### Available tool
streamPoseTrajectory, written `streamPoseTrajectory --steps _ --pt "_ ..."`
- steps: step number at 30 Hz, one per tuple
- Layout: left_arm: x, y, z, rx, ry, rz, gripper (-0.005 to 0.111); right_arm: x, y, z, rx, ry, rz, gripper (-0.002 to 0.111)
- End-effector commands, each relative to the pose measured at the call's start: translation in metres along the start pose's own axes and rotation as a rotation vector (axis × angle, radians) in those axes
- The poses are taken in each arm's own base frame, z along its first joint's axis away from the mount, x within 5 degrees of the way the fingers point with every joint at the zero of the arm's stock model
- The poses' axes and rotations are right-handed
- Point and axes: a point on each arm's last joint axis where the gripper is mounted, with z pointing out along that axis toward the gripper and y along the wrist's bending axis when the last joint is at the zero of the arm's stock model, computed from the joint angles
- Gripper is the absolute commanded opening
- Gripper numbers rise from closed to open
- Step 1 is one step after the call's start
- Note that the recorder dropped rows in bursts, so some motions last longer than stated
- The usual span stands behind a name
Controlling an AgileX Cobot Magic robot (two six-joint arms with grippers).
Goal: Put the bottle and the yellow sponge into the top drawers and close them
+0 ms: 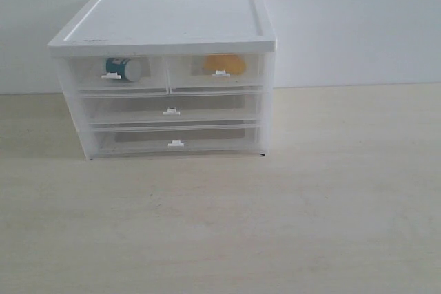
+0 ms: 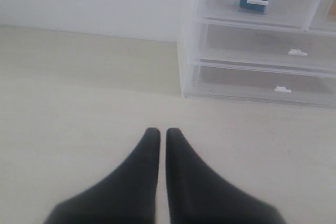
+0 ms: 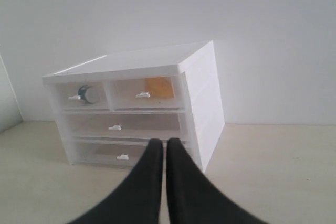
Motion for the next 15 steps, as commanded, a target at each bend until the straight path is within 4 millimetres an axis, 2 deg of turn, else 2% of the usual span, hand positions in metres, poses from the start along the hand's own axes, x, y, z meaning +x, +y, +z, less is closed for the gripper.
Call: streamPoseTrajectory --steps 1,5,10,15 --pt "0.0013 0.0001 0.0002 0.001 0.002 0.010 0.004 0.0013 0.0034 -0.0006 -0.038 0.010 0.007 0.000" --pt "0.0013 0.0001 0.0002 0.001 0.002 0.010 0.004 0.0017 0.0042 -0.0006 -0.047 0.014 0.013 0.000" --pt "0.0013 0.0001 0.0002 0.001 0.002 0.010 0.004 0.0014 0.0034 -0.0006 -0.038 0.013 0.099 0.000" --pt "0.0013 0.0001 0.0002 0.001 0.002 0.010 0.004 0.0015 0.0036 -0.0006 -0.040 0.013 0.071 0.000"
